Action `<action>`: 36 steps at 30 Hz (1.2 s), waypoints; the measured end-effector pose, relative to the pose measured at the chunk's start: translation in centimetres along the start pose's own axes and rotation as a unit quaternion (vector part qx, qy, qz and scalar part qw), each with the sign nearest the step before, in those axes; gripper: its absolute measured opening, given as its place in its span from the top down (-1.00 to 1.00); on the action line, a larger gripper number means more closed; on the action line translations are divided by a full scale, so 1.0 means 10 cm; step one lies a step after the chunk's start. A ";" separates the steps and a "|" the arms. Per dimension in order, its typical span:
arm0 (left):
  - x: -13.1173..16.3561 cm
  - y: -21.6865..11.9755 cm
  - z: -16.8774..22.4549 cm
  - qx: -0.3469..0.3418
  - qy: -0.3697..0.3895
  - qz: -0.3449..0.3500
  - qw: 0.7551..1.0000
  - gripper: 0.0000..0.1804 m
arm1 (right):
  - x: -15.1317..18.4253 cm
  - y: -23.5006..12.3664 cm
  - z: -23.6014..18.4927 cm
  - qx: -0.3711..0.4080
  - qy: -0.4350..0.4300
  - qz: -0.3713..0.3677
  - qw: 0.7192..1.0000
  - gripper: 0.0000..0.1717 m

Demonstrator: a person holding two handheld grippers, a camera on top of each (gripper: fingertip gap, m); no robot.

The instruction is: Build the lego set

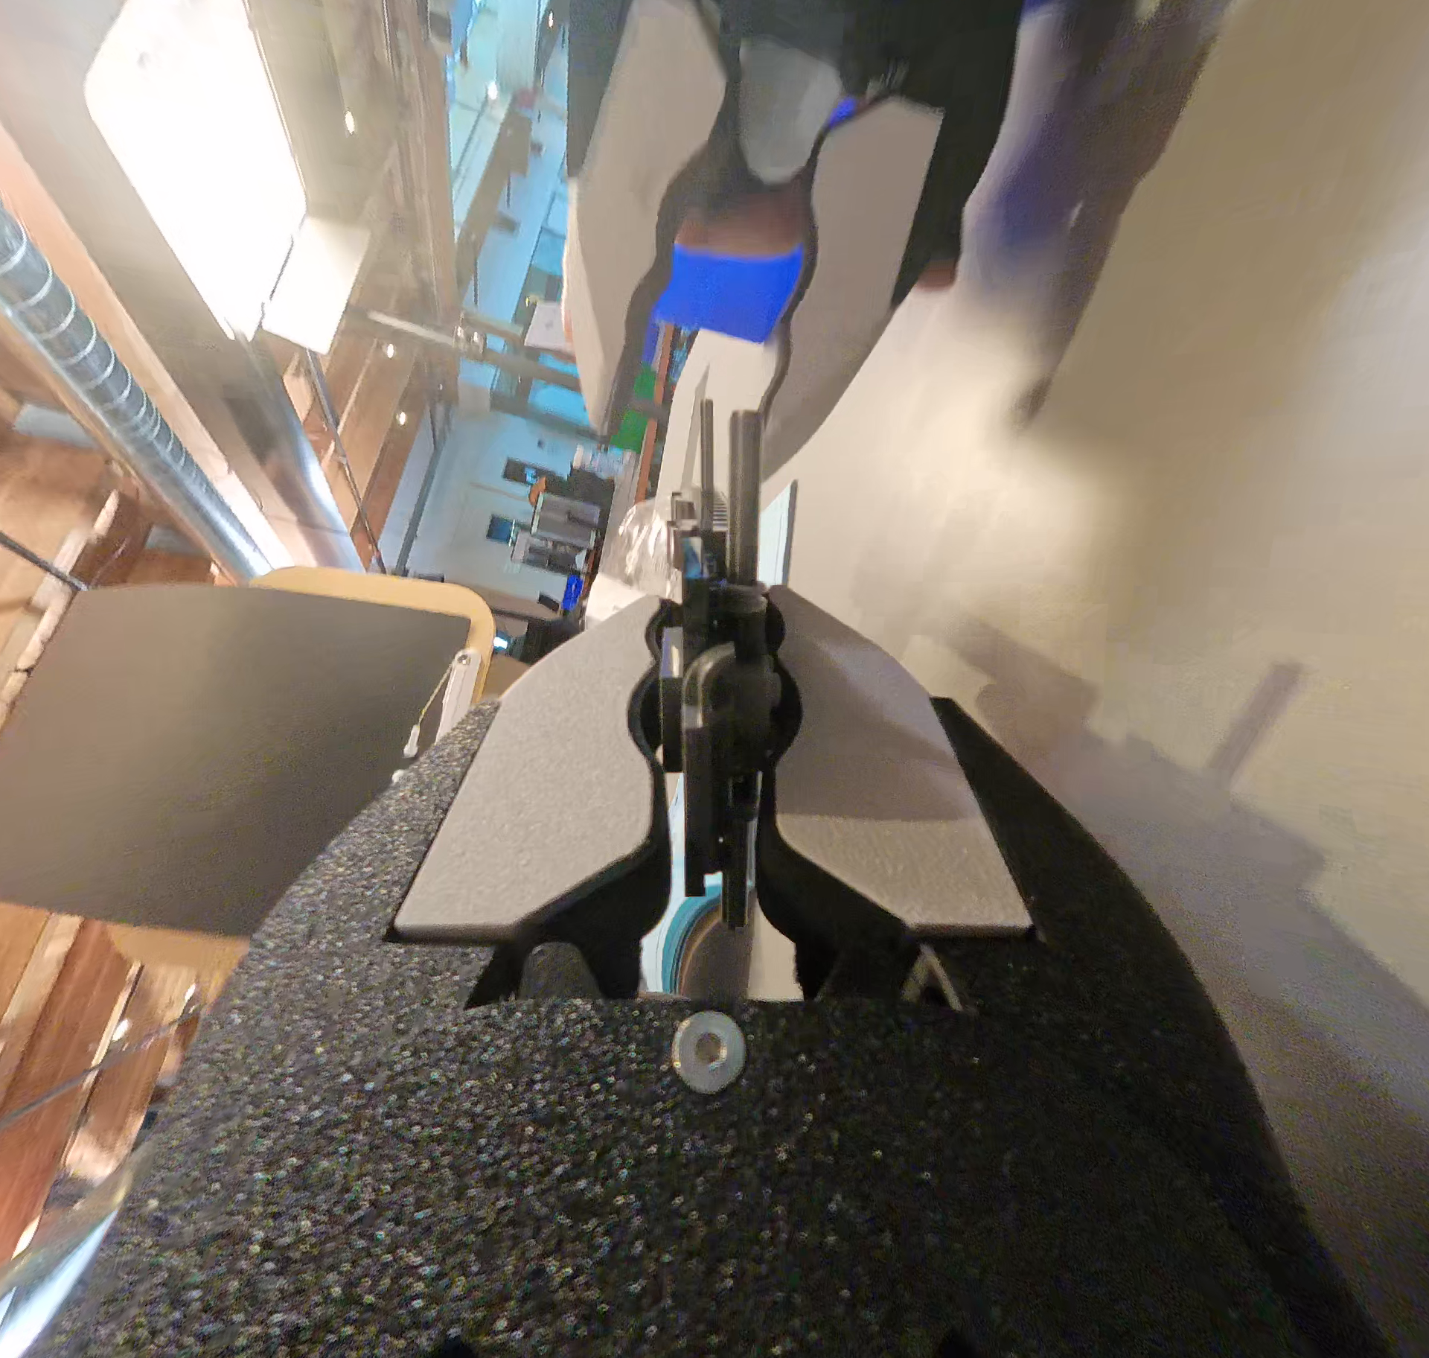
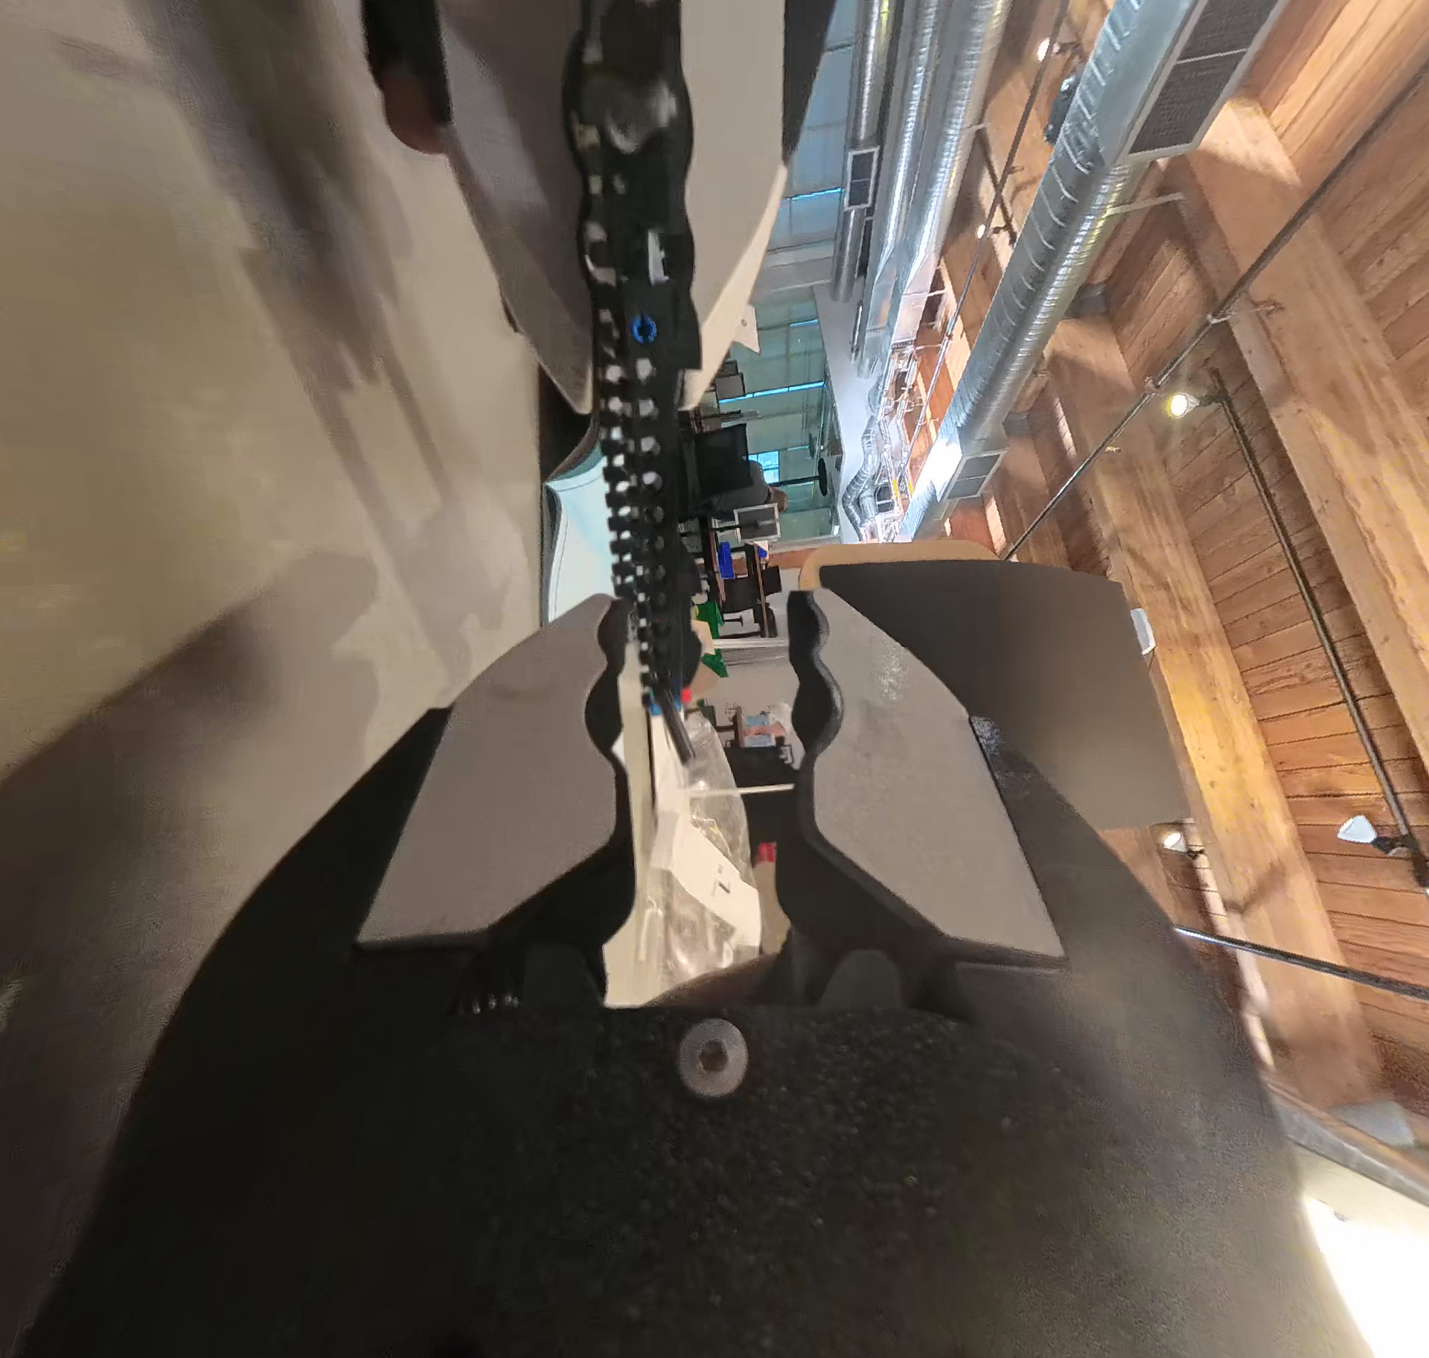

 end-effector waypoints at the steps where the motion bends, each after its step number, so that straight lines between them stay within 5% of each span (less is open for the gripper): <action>1: 0.03 0.00 -0.01 -0.002 0.003 -0.012 1.000 0.78 | -0.03 -0.03 0.01 -0.003 -0.009 -0.003 1.000 0.51; 9: 0.02 0.06 -0.07 -0.001 0.030 -0.072 0.997 0.78 | -0.37 0.09 -0.06 0.016 -0.051 0.008 0.999 0.54; 23: -0.01 0.06 -0.03 0.074 0.061 -0.117 0.988 0.78 | -0.44 0.22 -0.17 -0.010 -0.062 0.026 0.998 0.70; 36: -0.13 0.03 -0.09 0.048 0.102 -0.113 0.987 0.79 | -0.51 0.16 -0.11 0.039 -0.084 0.049 0.995 0.79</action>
Point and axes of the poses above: each gripper's, where its closed fingertips meet, y out along the fingers, x out of its underside, z = x × y across the jaws, the point moved 4 cm from there along -y, back along the fingers, and after that the axes turned 3 degrees about z, right-handed, at the moved point
